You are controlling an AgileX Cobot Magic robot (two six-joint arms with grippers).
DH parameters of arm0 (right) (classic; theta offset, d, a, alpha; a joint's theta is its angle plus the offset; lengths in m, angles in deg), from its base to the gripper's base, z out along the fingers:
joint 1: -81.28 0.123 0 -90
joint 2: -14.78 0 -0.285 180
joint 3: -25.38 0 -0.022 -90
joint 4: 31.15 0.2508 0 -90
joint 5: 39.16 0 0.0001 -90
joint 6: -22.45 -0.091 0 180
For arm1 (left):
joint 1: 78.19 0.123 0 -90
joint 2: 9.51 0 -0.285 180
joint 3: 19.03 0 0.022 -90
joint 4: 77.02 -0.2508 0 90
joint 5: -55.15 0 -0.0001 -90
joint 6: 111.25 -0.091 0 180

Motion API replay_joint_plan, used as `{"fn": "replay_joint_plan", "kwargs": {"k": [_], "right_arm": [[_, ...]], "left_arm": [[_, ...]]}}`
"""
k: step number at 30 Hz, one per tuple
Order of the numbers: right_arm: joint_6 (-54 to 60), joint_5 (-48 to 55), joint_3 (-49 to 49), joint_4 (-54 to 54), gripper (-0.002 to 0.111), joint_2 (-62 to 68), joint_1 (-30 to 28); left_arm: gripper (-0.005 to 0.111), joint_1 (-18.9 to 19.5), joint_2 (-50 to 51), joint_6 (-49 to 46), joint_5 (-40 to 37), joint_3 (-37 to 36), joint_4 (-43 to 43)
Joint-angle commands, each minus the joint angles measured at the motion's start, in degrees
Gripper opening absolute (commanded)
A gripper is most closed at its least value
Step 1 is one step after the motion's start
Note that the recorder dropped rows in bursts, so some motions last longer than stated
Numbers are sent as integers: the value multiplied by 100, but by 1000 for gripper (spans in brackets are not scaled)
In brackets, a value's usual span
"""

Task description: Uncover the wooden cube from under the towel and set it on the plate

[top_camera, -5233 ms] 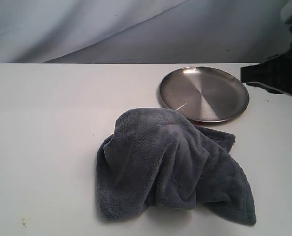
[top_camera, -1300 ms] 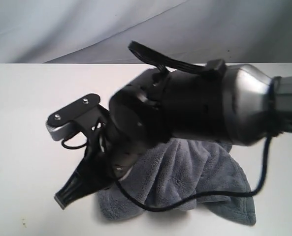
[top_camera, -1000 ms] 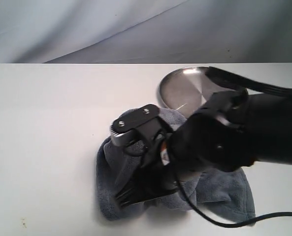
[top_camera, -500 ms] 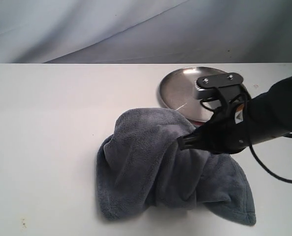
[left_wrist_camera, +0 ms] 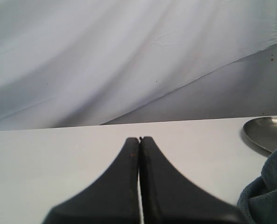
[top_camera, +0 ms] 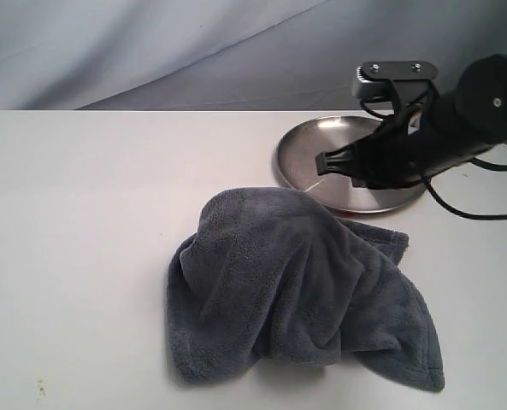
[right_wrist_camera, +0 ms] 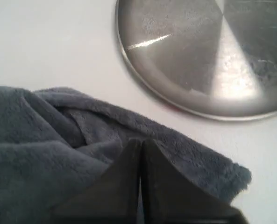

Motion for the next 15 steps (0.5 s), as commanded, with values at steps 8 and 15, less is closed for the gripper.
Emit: {"fn": "replay_joint_plan", "kwargs": {"k": [8, 15], "right_arm": [[216, 479, 1620, 13, 0, 1046, 1144], [216, 417, 1880, 13, 0, 1137, 1929]], "left_arm": [[0, 12, -24, 13, 62, -25, 14], [0, 12, -24, 13, 62, -25, 14]]}}
